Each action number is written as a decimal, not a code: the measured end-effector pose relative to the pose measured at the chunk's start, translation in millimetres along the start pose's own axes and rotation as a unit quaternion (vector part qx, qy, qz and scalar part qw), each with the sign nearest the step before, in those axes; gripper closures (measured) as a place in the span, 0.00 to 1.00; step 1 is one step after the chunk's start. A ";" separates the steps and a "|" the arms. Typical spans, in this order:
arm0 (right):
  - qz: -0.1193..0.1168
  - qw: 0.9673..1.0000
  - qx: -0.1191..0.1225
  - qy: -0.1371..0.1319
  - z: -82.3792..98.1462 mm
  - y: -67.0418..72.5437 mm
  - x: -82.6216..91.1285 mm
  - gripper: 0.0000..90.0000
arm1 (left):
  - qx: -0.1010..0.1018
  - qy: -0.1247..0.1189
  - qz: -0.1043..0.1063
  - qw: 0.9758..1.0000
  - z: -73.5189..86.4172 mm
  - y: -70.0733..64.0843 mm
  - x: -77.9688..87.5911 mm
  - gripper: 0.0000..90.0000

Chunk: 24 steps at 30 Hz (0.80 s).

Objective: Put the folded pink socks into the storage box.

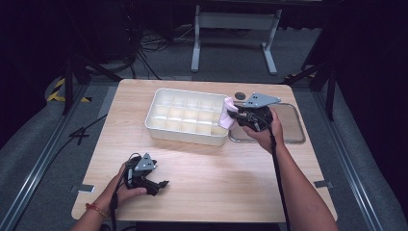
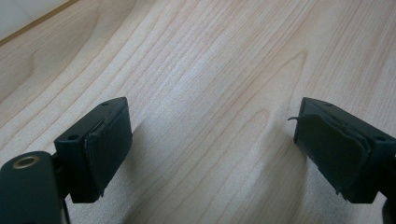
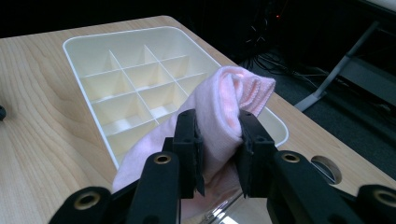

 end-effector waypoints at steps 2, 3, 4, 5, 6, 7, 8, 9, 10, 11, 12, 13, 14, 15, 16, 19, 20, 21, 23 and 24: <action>-0.001 1.000 0.002 0.002 0.8 -0.1 -4.1 0.80 | 0.000 0.000 0.000 1.000 0.0 0.0 0.0 0.13; 0.000 1.000 0.000 0.004 1.2 0.0 -5.5 0.80 | 0.001 0.000 0.001 1.000 0.0 -0.2 -0.1 0.13; 0.001 1.000 -0.001 0.006 1.4 -0.2 -7.0 0.80 | 0.000 0.000 0.000 1.000 0.0 0.0 0.0 0.13; 0.000 1.000 0.000 0.004 1.2 -0.1 -8.5 0.80 | 0.000 0.000 0.000 1.000 0.0 0.0 0.0 0.13; 0.001 1.000 -0.001 0.006 1.2 0.0 -10.0 0.80 | 0.000 0.000 0.000 1.000 0.0 0.0 0.0 0.13; 0.000 1.000 -0.001 0.008 1.1 1.2 -12.0 0.80 | 0.000 0.000 0.000 1.000 0.0 0.0 0.0 0.13; 0.000 1.000 0.001 0.009 1.1 1.6 -13.2 0.80 | 0.001 0.000 0.001 1.000 0.0 -0.2 0.0 0.13; 0.000 1.000 0.002 0.011 1.0 2.6 -14.8 0.80 | 0.001 0.000 0.001 1.000 0.0 -0.1 0.0 0.13; 0.000 1.000 0.004 0.013 1.3 3.2 -17.1 0.80 | 0.000 0.000 0.000 1.000 0.0 0.0 0.0 0.13; 0.000 1.000 0.005 0.014 1.5 3.9 -18.8 0.80 | 0.000 0.000 0.000 1.000 0.0 0.0 0.0 0.13; 0.001 1.000 0.006 0.017 2.0 4.4 -20.1 0.80 | 0.000 0.000 0.000 1.000 0.0 0.0 0.0 0.13; 0.001 1.000 0.006 0.018 2.5 4.5 -21.8 0.80 | 0.001 0.000 0.001 1.000 0.0 -0.2 0.0 0.13; 0.002 1.000 0.006 0.022 3.8 4.9 -24.5 0.80 | 0.000 0.000 0.000 1.000 0.0 0.0 0.0 0.13; 0.002 1.000 0.006 0.022 3.8 4.9 -24.5 0.80 | 0.000 0.000 0.000 1.000 0.0 0.0 0.0 0.13; 0.003 1.000 0.006 0.025 4.8 5.1 -26.0 0.80 | 0.000 0.000 0.000 1.000 0.0 0.0 0.0 0.13; 0.001 1.000 0.009 0.029 7.0 6.0 -30.1 0.80 | 0.000 0.000 0.000 1.000 0.0 0.0 0.0 0.13; 0.003 0.999 0.008 0.032 7.8 6.0 -31.2 0.80 | 0.000 0.000 0.000 1.000 0.0 0.0 0.0 0.13; 0.002 0.999 0.008 0.031 8.7 6.2 -32.7 0.80 | 0.000 0.000 0.000 1.000 0.0 0.0 0.0 0.13; 0.003 0.999 0.009 0.036 11.0 6.4 -35.8 0.80 | 0.000 0.000 0.000 1.000 0.0 0.0 0.0 0.13; 0.004 0.999 0.009 0.040 12.0 6.5 -36.7 0.80 | 0.000 0.000 0.000 1.000 0.0 0.0 0.0 0.13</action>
Point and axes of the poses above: each handheld gripper's, and its own axes: x roughly backward along the jaws, z roughly out of its underside, y roughly to its left, the point moved 6 cm from there along -x, roughly forward along the jaws, and after that the axes turned 1 degree about x, right-handed, at the moved point
